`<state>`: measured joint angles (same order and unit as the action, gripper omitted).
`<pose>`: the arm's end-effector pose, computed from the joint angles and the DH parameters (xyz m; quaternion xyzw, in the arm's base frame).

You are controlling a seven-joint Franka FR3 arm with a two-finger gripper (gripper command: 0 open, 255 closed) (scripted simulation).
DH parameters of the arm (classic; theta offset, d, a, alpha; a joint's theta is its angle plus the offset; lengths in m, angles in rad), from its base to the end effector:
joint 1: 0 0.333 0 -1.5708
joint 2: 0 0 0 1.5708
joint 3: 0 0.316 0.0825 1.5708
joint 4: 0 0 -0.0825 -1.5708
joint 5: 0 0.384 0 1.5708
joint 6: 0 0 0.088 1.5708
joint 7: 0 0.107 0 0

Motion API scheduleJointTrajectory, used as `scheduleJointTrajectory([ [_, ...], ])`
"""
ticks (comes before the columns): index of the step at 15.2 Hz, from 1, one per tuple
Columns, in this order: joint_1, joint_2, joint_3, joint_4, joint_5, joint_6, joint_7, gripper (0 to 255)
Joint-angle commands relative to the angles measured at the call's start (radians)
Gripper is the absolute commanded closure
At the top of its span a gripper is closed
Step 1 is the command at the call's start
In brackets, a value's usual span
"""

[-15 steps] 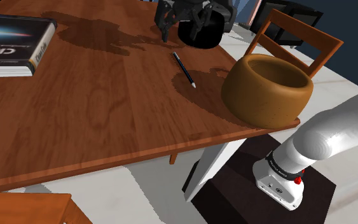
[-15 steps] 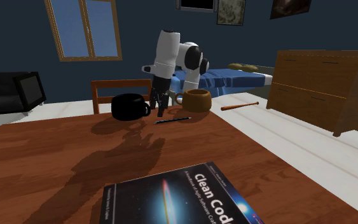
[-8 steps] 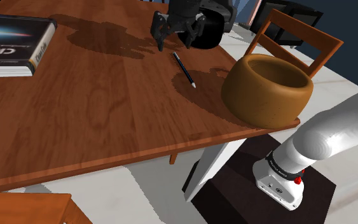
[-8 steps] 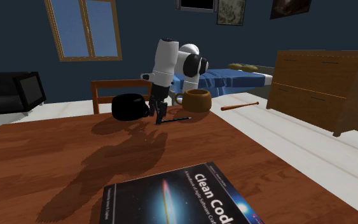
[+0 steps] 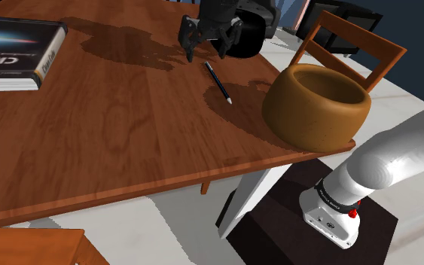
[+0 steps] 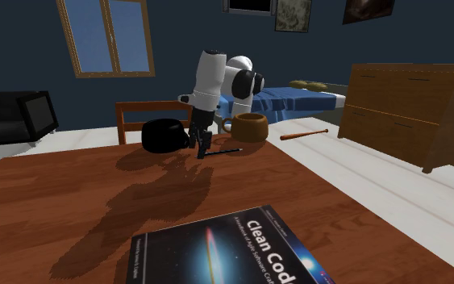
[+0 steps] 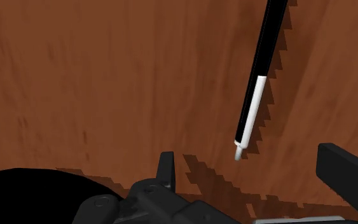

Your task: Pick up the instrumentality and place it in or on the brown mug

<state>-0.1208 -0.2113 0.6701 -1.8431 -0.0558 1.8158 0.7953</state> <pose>0.4319 0.2941 0.6045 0.9863 -0.1179 0.1115 0.0299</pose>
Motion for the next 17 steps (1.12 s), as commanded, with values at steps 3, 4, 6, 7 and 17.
scheduleJointTrajectory([
  [3, 0.000, 0.000, 0.000, 0.000, 0.000, 0.000, 0.000, 255],
  [4, 0.000, 0.000, 0.000, 0.000, 0.000, 0.000, 0.000, 255],
  [6, 0.000, -0.001, 0.000, -0.001, 0.001, 0.000, 0.000, 255],
  [7, 0.000, -0.001, 0.000, -0.001, 0.000, 0.000, 0.000, 255],
  [17, -0.004, 0.022, 0.004, 0.114, -0.012, -0.096, -0.004, 255],
])
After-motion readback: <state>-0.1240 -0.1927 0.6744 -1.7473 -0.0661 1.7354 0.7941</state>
